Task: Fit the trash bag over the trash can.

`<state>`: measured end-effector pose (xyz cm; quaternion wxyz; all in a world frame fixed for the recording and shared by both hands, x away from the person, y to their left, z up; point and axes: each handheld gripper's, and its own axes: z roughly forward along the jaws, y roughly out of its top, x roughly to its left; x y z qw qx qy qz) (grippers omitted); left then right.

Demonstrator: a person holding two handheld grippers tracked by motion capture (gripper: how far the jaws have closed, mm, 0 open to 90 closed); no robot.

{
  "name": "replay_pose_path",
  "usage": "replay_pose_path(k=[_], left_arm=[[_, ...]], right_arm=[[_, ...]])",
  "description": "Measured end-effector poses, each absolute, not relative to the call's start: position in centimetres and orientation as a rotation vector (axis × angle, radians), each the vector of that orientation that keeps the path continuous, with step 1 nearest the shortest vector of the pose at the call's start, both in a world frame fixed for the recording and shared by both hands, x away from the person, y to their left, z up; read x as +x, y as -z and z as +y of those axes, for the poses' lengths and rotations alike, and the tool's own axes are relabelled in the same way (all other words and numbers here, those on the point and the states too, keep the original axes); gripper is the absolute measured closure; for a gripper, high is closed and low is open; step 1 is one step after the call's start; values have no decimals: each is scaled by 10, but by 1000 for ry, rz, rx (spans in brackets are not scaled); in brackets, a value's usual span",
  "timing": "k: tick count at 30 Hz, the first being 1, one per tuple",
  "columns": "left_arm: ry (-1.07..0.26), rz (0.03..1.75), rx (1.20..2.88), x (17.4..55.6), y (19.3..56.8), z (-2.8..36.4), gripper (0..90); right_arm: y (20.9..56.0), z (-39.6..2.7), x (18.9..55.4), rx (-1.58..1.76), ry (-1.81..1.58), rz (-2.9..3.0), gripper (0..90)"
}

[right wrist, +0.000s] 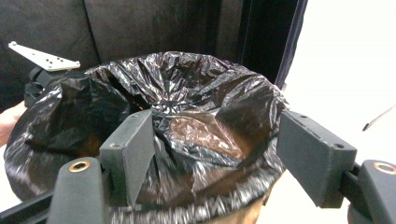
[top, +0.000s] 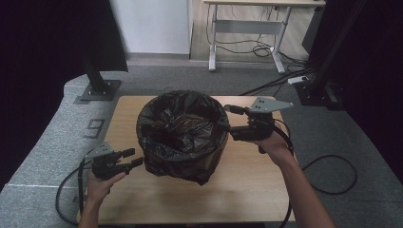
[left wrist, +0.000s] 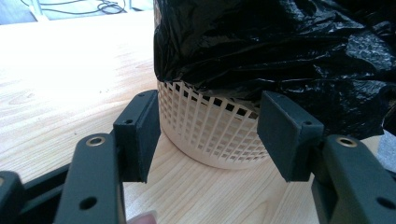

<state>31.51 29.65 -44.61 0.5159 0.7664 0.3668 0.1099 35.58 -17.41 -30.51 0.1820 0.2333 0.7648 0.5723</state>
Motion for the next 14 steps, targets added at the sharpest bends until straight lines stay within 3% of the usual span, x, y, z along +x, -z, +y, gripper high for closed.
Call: replay_pose_path(k=[14], left_arm=[[-256,892,1834,316,449,297,390]], right_arm=[[336,-206,348,723,-1625,2123,257]])
